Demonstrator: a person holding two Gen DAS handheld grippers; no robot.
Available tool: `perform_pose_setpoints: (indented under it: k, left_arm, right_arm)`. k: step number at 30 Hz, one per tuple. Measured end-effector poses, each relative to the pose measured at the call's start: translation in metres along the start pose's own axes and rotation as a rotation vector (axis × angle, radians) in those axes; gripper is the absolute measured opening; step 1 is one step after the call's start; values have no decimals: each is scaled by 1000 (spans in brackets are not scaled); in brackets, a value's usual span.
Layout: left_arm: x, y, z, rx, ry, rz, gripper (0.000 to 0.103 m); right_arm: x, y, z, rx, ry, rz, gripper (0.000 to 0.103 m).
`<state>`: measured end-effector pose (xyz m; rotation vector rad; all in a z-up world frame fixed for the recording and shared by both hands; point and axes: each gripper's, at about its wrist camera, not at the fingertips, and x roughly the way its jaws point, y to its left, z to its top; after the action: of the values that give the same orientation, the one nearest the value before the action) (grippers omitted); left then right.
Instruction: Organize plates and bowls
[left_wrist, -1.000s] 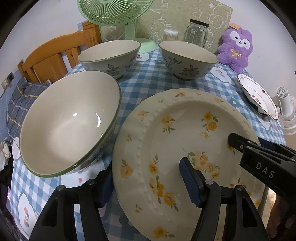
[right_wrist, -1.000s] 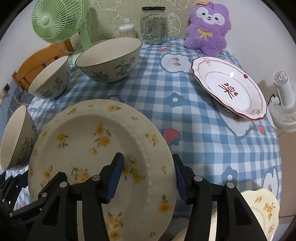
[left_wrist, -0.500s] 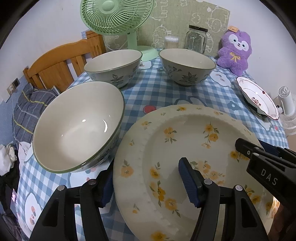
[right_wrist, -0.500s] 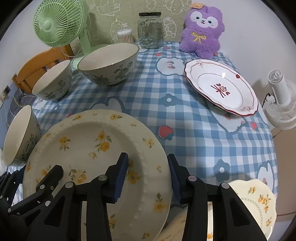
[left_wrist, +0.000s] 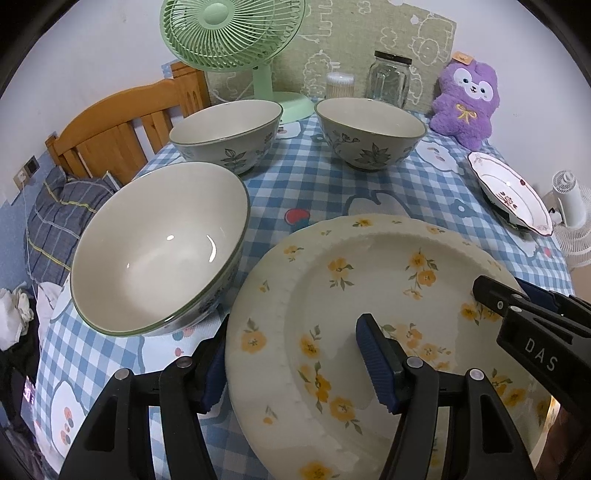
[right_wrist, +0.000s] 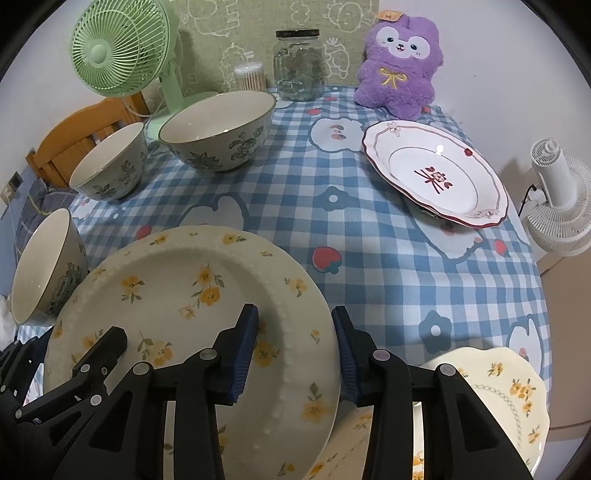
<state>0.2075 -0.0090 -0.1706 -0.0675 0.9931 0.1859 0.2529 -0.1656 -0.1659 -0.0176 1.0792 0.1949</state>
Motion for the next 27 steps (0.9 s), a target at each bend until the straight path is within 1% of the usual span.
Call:
perform_pose_setpoints:
  k: [6, 9, 12, 15, 19, 22, 25, 27]
  left_arm:
    - [5, 5, -1, -21, 21, 1, 66]
    - [8, 9, -1, -32, 33, 1, 66]
    - [13, 12, -3, -34, 54, -13, 66]
    - [12, 11, -5, -25, 48, -17, 67]
    - [10, 12, -8, -10, 54, -27, 68]
    - [6, 8, -11, 27, 60, -11, 68]
    - [5, 6, -12, 38, 73, -10, 68]
    - [6, 7, -10, 32, 84, -9, 68]
  right_arm:
    - [3, 3, -3, -2, 18, 19, 44]
    - [7, 5, -1, -10, 40, 38, 44]
    - [13, 4, 0, -12, 81, 65, 47]
    - [14, 8, 3, -48, 87, 64, 49]
    - [20, 12, 8, -72, 90, 62, 56]
    - [22, 16, 8, -103, 101, 62, 60]
    - [22, 16, 8, -114, 107, 67, 60]
    - [22, 17, 7, -116, 102, 55, 59]
